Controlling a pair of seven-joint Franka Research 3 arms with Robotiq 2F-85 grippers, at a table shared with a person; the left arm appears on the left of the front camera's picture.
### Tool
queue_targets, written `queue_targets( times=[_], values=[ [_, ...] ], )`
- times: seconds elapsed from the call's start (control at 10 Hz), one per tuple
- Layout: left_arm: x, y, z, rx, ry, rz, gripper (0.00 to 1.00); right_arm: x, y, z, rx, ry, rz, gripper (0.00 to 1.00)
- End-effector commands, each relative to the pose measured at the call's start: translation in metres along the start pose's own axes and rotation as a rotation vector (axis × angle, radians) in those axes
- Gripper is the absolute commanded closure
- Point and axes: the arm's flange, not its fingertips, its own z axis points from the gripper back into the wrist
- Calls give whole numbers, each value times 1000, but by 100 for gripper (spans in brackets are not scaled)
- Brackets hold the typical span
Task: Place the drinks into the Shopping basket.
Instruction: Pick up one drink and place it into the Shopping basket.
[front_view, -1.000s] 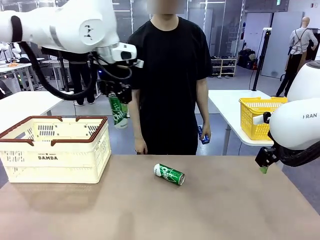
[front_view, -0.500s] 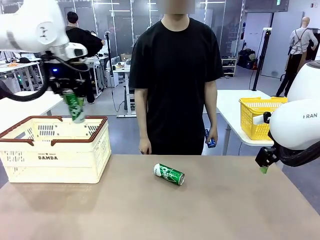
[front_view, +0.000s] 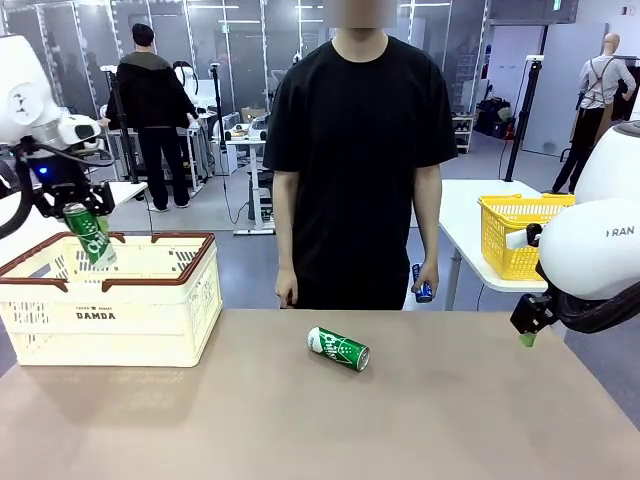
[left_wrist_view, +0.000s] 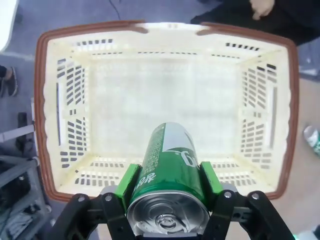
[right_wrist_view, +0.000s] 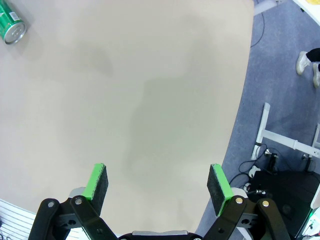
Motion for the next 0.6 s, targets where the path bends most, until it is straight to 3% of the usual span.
queue_targets(
  times=[0.0, 0.5],
  values=[
    [-23, 25, 0, 52, -35, 34, 40, 0, -2, 1, 0, 3, 12, 0],
    [-19, 43, -4, 36, 0, 60, 40, 0, -2, 1, 0, 3, 12, 0]
  ],
)
